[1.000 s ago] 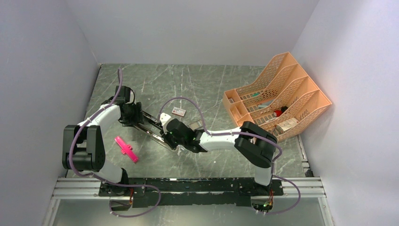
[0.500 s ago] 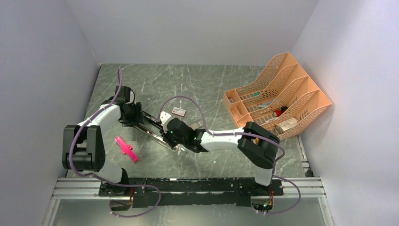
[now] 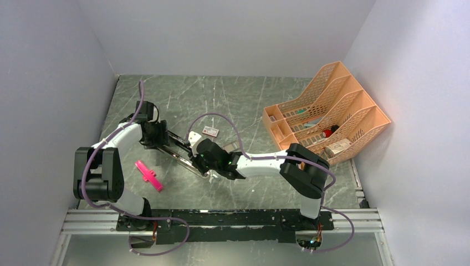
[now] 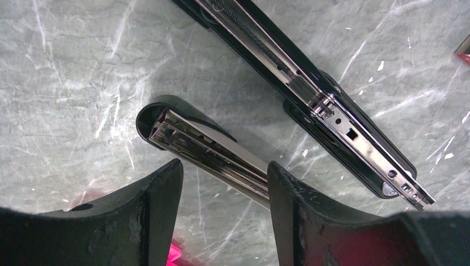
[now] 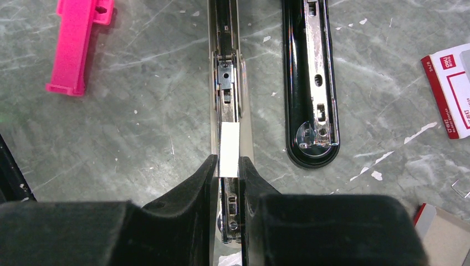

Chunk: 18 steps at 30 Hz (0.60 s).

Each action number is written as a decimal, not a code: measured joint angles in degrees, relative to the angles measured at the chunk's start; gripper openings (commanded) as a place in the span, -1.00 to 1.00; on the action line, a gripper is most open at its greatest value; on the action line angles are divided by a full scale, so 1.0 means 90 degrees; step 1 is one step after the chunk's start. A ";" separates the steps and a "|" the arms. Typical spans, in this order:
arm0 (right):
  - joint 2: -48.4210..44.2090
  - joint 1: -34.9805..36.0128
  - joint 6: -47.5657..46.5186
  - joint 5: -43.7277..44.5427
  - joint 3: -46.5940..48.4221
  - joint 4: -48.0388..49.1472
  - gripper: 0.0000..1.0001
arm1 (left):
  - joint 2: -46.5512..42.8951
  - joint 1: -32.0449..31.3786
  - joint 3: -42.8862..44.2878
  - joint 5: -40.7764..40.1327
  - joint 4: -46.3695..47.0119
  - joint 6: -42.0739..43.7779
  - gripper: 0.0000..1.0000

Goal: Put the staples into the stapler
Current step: Install the staple into the stapler.

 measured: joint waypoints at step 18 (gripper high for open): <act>0.0007 0.0000 0.0010 -0.0112 0.0000 -0.0005 -1.00 | 0.0000 0.0000 0.0000 0.0002 0.0000 0.0000 0.24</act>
